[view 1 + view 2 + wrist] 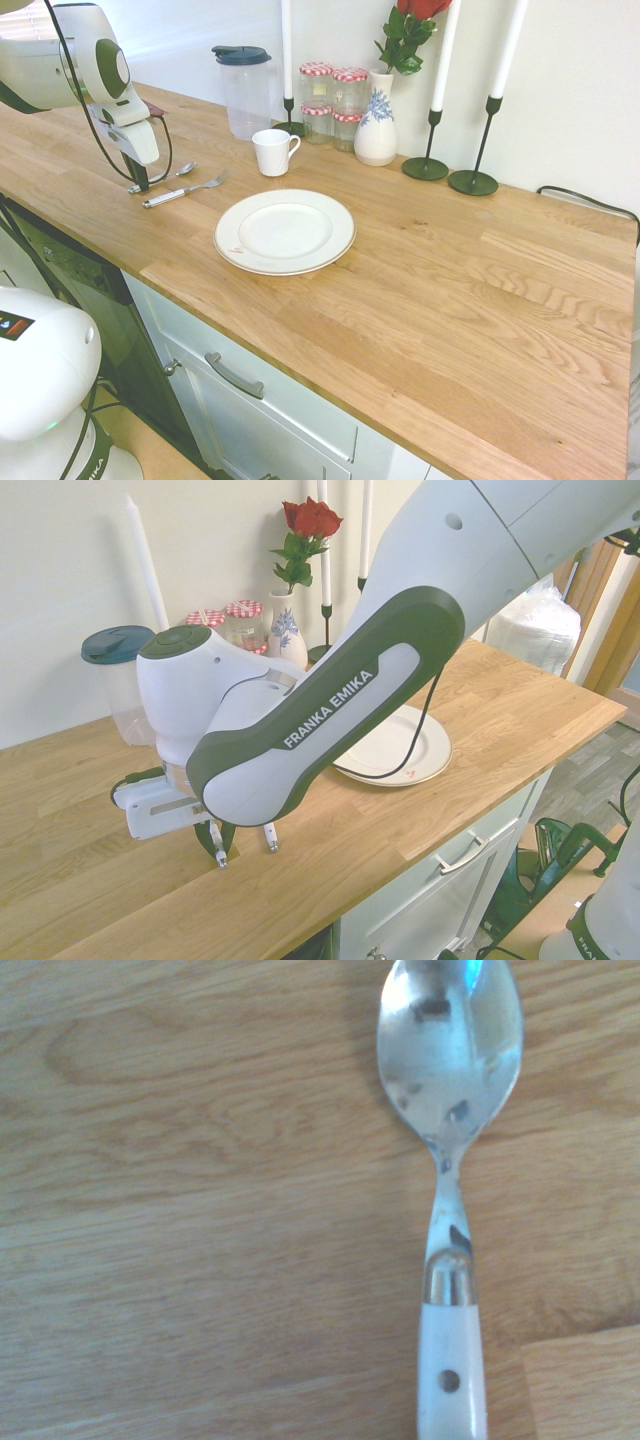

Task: Put the spoon into the plate

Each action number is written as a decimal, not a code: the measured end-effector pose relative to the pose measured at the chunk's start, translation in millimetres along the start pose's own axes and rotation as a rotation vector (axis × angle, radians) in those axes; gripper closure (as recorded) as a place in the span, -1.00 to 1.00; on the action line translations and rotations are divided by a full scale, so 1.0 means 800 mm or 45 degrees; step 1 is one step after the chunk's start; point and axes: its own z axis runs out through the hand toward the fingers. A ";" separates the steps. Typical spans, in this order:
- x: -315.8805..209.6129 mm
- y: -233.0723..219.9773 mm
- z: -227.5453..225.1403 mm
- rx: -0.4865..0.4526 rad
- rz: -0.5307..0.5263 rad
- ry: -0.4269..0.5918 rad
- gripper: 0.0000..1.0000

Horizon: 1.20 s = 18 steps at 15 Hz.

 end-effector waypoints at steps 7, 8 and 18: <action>0.031 0.017 -0.168 0.150 -0.100 0.085 1.00; 0.057 0.021 -0.178 0.143 -0.159 0.089 1.00; 0.380 0.217 -0.145 -0.008 -0.213 0.024 1.00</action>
